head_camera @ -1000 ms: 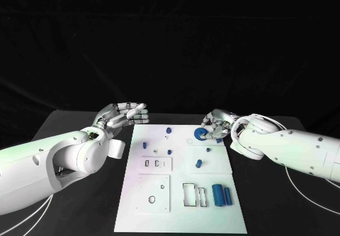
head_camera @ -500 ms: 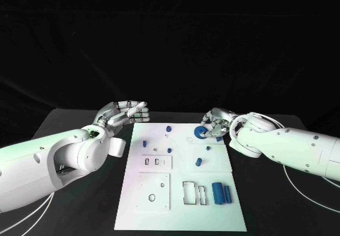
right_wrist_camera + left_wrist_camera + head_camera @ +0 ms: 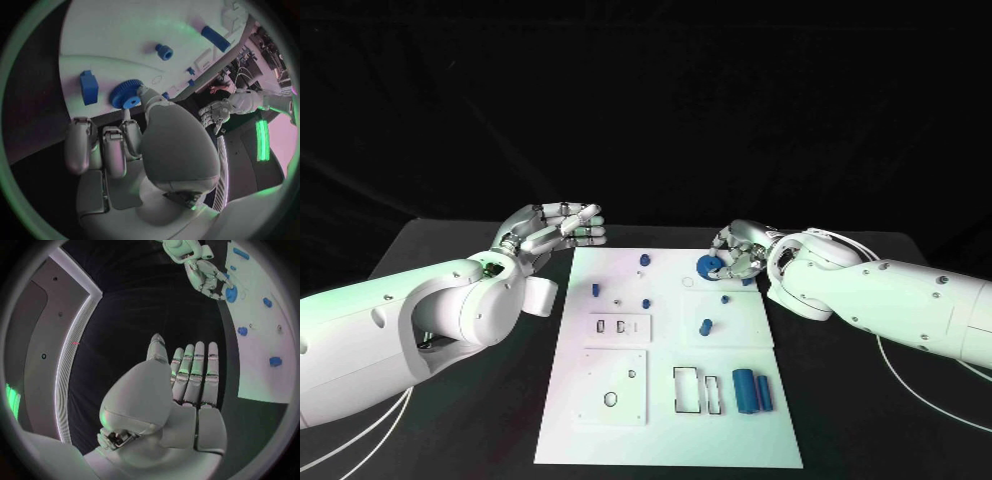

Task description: Assemble the parts on the task board

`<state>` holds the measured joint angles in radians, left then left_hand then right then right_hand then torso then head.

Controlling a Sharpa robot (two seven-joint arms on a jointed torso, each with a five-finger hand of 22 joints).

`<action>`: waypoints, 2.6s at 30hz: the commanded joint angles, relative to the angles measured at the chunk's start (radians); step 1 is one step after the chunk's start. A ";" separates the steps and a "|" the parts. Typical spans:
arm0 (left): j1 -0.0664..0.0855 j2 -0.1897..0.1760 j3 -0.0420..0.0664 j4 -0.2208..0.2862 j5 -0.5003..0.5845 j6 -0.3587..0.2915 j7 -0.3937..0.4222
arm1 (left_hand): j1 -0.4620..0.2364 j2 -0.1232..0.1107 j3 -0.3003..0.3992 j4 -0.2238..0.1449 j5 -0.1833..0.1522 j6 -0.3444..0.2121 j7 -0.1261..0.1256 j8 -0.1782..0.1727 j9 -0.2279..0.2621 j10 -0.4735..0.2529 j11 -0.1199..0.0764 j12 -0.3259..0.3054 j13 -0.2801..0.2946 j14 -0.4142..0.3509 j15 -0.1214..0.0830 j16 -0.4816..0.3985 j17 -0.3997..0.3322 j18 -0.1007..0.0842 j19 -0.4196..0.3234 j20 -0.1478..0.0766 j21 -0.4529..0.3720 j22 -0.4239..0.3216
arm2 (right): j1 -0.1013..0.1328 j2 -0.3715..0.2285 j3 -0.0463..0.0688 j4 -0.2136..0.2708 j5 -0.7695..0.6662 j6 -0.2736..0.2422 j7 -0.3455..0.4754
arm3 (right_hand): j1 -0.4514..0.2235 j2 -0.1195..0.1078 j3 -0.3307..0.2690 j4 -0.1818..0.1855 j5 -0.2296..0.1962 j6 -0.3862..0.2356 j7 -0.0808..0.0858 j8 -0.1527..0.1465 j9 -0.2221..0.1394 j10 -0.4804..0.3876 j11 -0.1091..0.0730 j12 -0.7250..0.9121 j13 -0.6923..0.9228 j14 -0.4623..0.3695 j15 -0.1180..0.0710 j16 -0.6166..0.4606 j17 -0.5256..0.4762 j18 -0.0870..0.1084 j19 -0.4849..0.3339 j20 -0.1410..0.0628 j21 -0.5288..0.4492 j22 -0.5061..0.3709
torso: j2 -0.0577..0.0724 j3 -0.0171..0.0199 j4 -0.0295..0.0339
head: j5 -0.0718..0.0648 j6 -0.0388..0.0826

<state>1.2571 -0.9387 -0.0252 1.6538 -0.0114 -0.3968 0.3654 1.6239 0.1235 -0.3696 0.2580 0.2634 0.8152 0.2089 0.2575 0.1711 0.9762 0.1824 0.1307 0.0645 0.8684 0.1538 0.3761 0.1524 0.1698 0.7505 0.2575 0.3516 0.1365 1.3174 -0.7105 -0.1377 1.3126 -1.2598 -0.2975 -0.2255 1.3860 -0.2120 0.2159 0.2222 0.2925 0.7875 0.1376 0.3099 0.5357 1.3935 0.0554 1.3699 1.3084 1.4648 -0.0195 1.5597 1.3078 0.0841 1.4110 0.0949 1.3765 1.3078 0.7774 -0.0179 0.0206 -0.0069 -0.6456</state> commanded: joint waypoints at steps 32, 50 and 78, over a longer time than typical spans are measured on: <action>0.001 0.004 0.001 -0.003 0.001 0.018 0.002 | 0.004 0.009 -0.011 0.003 -0.003 -0.002 0.015 -0.003 0.002 0.004 0.008 -0.010 0.002 -0.008 0.001 -0.008 0.002 0.011 0.003 0.005 -0.002 -0.003 | 0.012 0.007 0.001 0.165 -0.211 -0.212 0.025 | 0.002 -0.011 0.257 -0.019 -0.097 0.151 -0.034 0.020 -0.014 0.074 -0.031 0.087 0.110 0.103 -0.021 0.008 0.250 -0.029 0.031 -0.025 0.035 0.071 | 0.001 -0.0012 0.0027 | 0.007 0.005; 0.001 0.010 0.001 -0.002 0.001 0.019 0.005 | 0.005 0.012 -0.012 0.004 -0.003 -0.002 0.015 -0.003 0.002 0.005 0.008 -0.011 0.002 -0.008 0.002 -0.009 0.003 0.011 0.003 0.005 -0.002 -0.003 | -0.023 0.189 -0.008 0.074 -0.310 -0.186 -0.061 | -0.009 -0.020 0.265 -0.020 -0.093 0.147 -0.032 0.012 -0.016 0.070 -0.030 0.081 0.103 0.103 -0.020 0.007 0.247 -0.029 0.031 -0.025 0.035 0.071 | 0.004 -0.0009 0.0042 | 0.018 -0.005; 0.001 0.015 0.001 -0.004 0.001 0.021 0.002 | 0.006 0.015 -0.015 0.004 -0.003 -0.004 0.016 -0.003 0.002 0.005 0.008 -0.014 0.002 -0.007 0.002 -0.011 0.004 0.011 0.004 0.005 -0.002 -0.005 | -0.053 0.264 -0.010 -0.021 -0.343 -0.177 -0.061 | -0.043 -0.045 0.283 -0.025 -0.094 0.097 -0.012 -0.037 -0.033 0.057 -0.013 0.066 0.086 0.101 -0.007 0.005 0.241 -0.027 0.023 -0.016 0.023 0.063 | 0.004 0.0019 0.0012 | 0.020 -0.006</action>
<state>1.2572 -0.9253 -0.0249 1.6486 -0.0113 -0.3935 0.3626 1.6290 0.1286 -0.3793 0.2620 0.2635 0.8152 0.2089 0.2575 0.1723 0.9797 0.1859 0.1210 0.0646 0.8684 0.1539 0.3715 0.1551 0.1698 0.7505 0.2575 0.3515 0.1332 1.2648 -0.4489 -0.1485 1.2953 -1.5815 -0.4806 -0.2798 1.3578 -0.2581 0.4926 0.1971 0.2030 0.9008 0.1167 0.2818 0.5111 1.4517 0.0367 1.4393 1.3075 1.4649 -0.0342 1.5629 1.3074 0.0688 1.4343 0.0715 1.4035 1.3078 0.7808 -0.0158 0.0215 0.0138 -0.6520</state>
